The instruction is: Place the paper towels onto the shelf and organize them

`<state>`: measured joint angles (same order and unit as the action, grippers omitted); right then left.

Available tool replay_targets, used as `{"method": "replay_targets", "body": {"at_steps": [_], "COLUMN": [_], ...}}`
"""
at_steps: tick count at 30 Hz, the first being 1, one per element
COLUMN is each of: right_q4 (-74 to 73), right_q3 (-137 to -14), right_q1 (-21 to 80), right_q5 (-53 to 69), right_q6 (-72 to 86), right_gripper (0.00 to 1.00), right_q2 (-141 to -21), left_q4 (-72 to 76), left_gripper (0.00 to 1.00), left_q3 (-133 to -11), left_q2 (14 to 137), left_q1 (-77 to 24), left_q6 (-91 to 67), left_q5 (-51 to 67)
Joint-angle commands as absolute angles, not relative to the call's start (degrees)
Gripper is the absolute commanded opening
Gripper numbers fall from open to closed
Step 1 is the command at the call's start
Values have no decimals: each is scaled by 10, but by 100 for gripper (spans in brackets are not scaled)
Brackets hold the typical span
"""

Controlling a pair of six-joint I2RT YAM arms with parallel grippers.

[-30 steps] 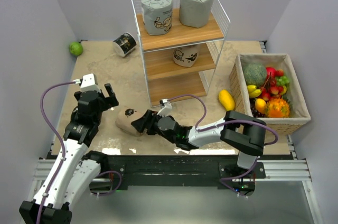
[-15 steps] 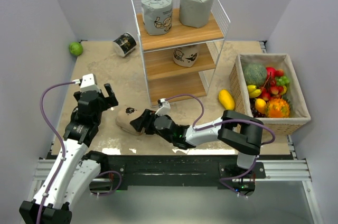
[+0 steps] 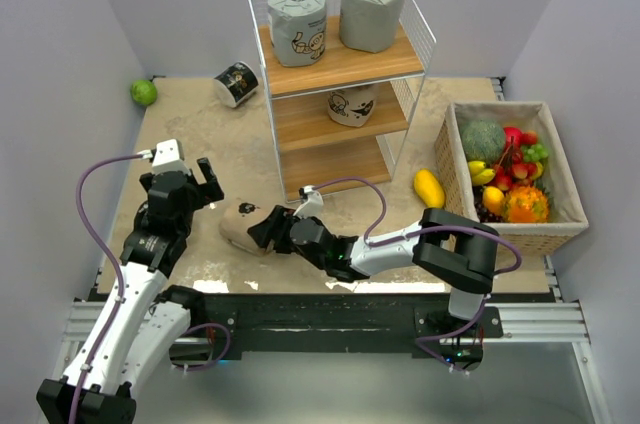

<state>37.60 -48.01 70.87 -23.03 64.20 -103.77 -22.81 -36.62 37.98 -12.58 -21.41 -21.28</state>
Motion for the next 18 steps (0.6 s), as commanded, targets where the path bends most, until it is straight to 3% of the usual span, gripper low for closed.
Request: {"method": "replay_targets", "body": {"at_steps": [1, 14, 18], "right_q4": [398, 439, 462], "right_q3": [-504, -498, -493], "right_q1": [710, 708, 708], "right_q5": [-254, -248, -247], "right_q6": [631, 621, 593], "right_gripper": [70, 67, 53], "right_q2": [-1044, -1061, -1059], "left_q4": [-214, -214, -214], "left_gripper": [98, 98, 98], "left_q3": [-364, -365, -366], "left_q2": [382, 382, 381], "left_q1": [-128, -128, -128], "left_q6": [-212, -211, -213], "left_q5": [-223, -221, -221]}}
